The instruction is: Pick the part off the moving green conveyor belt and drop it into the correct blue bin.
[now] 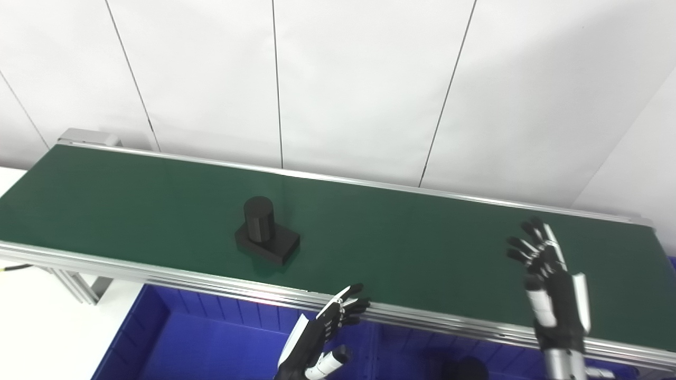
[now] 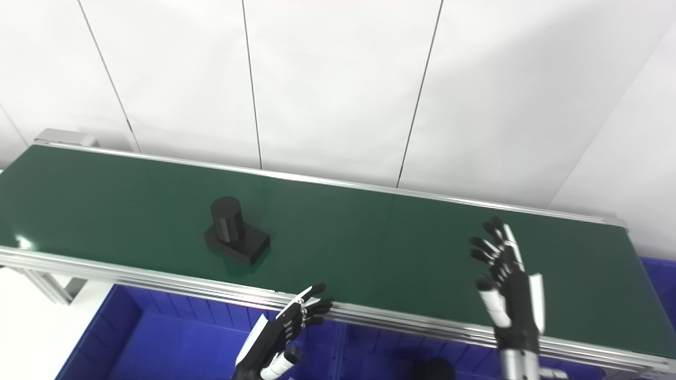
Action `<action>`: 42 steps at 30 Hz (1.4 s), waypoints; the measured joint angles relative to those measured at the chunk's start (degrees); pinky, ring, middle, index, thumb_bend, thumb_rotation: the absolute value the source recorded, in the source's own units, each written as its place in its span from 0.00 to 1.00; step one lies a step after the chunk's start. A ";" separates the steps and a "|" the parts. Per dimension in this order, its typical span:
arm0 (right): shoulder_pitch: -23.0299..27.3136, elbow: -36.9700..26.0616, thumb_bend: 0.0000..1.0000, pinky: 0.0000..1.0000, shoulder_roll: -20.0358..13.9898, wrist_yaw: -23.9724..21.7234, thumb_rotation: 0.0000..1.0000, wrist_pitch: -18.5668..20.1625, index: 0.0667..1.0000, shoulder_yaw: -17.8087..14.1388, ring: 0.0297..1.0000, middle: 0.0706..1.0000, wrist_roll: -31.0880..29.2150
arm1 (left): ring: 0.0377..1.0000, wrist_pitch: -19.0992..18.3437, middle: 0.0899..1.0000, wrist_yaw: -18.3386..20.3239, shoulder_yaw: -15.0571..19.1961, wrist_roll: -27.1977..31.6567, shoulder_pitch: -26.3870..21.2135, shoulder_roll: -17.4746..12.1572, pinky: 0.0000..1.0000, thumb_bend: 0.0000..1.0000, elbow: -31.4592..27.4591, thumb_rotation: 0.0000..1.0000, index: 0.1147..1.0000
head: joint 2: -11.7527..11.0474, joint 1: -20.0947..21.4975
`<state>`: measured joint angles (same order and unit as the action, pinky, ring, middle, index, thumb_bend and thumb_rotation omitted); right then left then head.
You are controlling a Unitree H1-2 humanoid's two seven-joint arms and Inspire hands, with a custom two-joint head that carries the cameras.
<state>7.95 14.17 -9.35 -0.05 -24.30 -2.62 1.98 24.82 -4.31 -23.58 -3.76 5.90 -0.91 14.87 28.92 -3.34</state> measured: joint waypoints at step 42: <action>20.27 26.25 0.99 0.60 8.80 2.98 0.60 0.44 0.92 11.82 0.78 0.91 12.89 | 0.82 0.00 0.80 -3.99 -7.63 -4.32 1.64 -0.97 0.78 0.98 -1.80 0.91 0.79 | 0.35 -2.11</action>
<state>28.23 40.42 -0.54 2.93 -23.86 9.20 14.87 24.82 -8.31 -31.22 -8.08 7.54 -1.88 13.07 29.27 -5.45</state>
